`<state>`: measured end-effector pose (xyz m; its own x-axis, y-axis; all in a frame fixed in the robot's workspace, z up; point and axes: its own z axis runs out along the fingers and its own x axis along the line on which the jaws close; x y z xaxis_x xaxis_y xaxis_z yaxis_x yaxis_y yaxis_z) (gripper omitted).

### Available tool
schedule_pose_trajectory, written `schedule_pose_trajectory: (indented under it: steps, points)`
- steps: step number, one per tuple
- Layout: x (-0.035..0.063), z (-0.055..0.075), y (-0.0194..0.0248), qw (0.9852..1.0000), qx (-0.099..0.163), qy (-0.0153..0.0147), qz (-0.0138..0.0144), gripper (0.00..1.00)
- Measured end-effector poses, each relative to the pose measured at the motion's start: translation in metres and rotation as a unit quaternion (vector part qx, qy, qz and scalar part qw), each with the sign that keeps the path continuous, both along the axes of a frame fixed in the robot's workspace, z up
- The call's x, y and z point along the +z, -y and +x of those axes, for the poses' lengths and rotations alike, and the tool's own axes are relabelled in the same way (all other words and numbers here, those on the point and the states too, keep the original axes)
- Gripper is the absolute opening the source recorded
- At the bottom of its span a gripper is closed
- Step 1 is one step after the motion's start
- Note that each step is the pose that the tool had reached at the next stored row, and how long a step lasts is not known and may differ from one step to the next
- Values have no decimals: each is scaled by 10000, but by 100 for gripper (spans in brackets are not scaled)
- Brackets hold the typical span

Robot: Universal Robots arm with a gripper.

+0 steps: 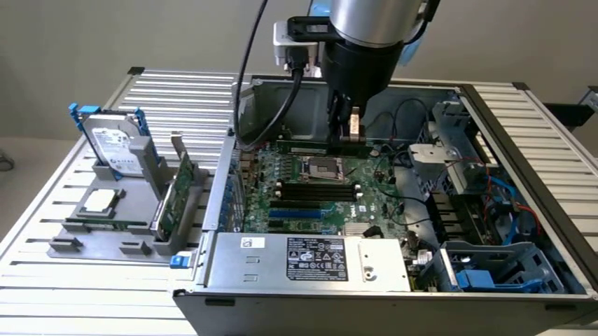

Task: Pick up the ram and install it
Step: 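Pick up the ram and move it above insertion slot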

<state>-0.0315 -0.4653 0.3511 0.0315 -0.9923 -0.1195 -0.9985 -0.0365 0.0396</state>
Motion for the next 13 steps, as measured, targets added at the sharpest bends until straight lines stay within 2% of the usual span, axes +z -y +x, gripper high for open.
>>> schedule_pose_trajectory:
  steps: [2,8,13]
  points:
    - [-26,24,-76,10000,-1,0,0,14]
    - [-88,57,-346,10000,0,0,0,14]
    - [-128,60,-554,10000,0,1,0,14]
